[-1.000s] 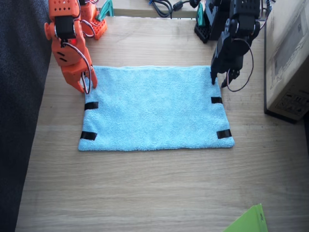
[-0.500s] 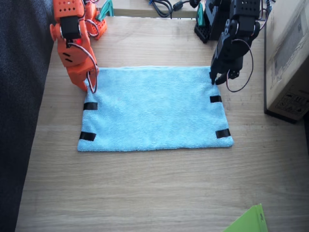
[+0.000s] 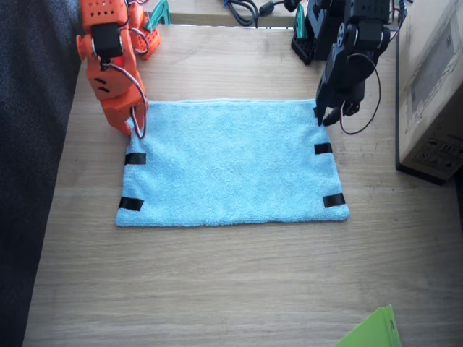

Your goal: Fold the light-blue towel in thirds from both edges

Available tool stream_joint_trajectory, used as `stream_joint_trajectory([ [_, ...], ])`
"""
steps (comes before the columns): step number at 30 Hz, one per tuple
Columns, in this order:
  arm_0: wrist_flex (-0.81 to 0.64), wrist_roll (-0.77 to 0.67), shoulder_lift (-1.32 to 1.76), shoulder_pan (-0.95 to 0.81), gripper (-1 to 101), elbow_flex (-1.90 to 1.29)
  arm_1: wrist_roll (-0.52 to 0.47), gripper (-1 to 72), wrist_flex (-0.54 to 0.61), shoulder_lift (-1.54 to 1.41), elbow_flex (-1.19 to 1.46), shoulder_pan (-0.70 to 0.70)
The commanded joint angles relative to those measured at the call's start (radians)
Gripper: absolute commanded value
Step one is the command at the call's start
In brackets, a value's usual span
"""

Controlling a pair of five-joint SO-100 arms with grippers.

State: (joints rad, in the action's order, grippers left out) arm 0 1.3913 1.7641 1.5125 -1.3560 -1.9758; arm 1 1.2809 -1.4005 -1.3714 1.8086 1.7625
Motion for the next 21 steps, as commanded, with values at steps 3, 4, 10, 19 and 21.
stream_joint_trajectory([
  [3,0.021,-0.003,0.048,0.006,0,-0.008,0.025,0.1,-0.092,-0.106,-0.038,0.083],
  [4,0.021,-0.005,0.048,0.008,0,-0.008,0.028,0.1,-0.109,-0.114,-0.054,0.097],
  [10,0.014,-0.012,0.051,0.02,0,-0.018,0.049,0.1,-0.239,-0.141,-0.209,0.17],
  [19,0.008,-0.018,0.052,0.031,0,-0.025,0.071,0.1,-0.394,-0.097,-0.446,0.281],
  [21,0.008,-0.018,0.052,0.034,0,-0.025,0.057,0.1,-0.436,-0.075,-0.512,0.307],
])
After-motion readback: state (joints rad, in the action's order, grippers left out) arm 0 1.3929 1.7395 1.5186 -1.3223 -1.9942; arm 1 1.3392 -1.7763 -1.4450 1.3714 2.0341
